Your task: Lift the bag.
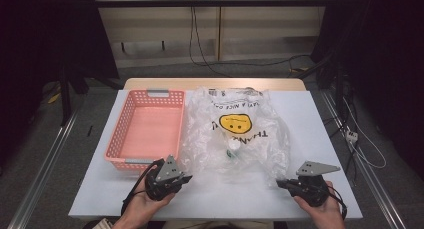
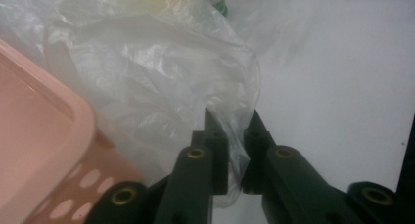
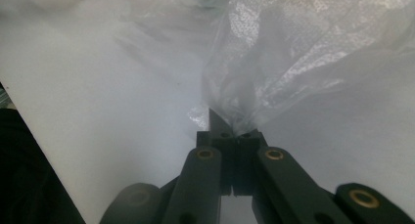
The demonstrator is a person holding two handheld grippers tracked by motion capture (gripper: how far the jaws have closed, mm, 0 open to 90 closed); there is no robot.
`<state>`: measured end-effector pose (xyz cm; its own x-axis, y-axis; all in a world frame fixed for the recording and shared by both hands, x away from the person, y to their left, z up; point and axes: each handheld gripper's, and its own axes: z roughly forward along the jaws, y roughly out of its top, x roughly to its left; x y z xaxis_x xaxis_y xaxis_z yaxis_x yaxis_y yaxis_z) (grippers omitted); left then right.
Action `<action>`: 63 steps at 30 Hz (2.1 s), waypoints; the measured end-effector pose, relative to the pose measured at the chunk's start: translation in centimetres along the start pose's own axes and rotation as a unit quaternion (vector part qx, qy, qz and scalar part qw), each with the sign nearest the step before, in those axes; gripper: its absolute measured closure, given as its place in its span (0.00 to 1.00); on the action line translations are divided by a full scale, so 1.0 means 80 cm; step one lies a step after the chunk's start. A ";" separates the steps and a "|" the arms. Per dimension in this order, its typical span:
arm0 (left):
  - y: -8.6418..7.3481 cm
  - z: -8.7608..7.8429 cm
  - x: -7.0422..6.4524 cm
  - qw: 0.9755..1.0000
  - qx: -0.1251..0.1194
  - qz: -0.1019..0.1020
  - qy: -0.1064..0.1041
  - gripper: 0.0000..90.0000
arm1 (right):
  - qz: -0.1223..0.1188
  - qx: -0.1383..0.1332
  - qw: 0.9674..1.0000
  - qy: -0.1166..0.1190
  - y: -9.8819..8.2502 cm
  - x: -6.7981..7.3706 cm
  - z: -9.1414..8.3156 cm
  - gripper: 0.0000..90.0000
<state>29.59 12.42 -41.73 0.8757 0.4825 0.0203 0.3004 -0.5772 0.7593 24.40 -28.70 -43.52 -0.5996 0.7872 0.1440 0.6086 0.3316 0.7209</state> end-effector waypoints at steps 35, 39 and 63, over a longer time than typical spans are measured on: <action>0.081 -0.039 0.063 0.989 -0.135 -0.067 -0.005 0.99 | 0.006 -0.133 0.991 0.019 0.111 -0.045 -0.022 1.00; 0.088 -0.041 0.069 0.987 -0.143 -0.070 -0.003 0.99 | 0.011 -0.154 0.988 0.017 0.121 -0.050 -0.027 1.00; 0.129 -0.073 0.098 0.972 -0.214 -0.089 0.028 0.99 | 0.001 -0.204 0.979 -0.002 0.177 -0.073 -0.054 1.00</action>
<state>37.39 14.08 -29.95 0.7991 0.5911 -0.1101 0.2503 -0.1606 0.9548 34.33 -30.85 -31.22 -0.5959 0.7901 0.1434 0.3513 0.0960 0.9313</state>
